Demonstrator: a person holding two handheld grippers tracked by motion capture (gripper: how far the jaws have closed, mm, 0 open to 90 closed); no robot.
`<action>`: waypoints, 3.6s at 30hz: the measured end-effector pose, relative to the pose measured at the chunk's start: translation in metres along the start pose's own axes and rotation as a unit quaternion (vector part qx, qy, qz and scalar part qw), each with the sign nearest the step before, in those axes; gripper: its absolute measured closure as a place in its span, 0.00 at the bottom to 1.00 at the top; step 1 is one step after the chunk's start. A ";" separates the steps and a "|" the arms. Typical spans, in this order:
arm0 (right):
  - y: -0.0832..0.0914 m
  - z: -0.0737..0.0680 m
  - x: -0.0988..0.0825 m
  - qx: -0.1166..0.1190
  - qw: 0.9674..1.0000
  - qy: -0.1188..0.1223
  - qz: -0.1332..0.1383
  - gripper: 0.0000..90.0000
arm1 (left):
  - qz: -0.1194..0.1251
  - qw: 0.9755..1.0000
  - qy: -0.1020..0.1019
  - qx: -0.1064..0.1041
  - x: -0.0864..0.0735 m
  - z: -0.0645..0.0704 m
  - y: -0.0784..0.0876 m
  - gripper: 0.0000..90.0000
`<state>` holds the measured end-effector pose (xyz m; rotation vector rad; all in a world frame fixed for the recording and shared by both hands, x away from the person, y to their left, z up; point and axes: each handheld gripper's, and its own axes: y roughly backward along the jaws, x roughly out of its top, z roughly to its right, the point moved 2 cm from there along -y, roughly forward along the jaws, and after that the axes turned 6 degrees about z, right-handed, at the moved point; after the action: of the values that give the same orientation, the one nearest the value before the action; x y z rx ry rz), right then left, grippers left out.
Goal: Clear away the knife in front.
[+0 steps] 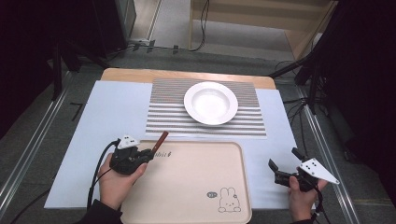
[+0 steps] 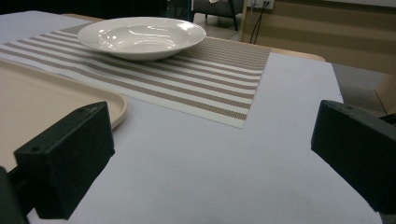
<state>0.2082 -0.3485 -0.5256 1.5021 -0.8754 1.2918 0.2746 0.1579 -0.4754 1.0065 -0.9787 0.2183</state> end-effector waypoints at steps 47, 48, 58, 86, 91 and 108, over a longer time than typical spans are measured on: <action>-0.001 -0.001 0.000 -0.002 1.000 0.007 -0.005 0.00 | -0.001 0.998 0.062 0.006 -0.046 -0.008 0.000 0.86; -0.001 -0.001 0.000 -0.002 1.000 0.007 -0.005 0.00 | -0.001 0.998 0.062 0.006 -0.046 -0.008 0.000 0.86; -0.001 -0.002 0.000 -0.004 1.000 0.006 -0.006 0.00 | -0.003 0.998 0.061 0.010 -0.047 -0.009 -0.001 0.86; -0.001 -0.001 0.000 -0.002 1.000 0.005 -0.004 0.00 | -0.005 1.000 0.001 -0.027 -0.014 0.006 -0.018 1.00; -0.001 -0.001 0.000 -0.003 1.000 0.003 -0.003 0.00 | -0.031 0.999 -0.009 -0.016 -0.015 0.006 -0.030 1.00; -0.002 -0.001 0.000 -0.005 1.000 0.005 -0.006 0.00 | -0.046 0.999 -0.016 0.012 -0.026 -0.009 -0.021 1.00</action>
<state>0.2092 -0.3469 -0.5262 1.4898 -0.8648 1.2837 0.2770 0.1608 -0.5099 1.0771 -0.9575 0.1373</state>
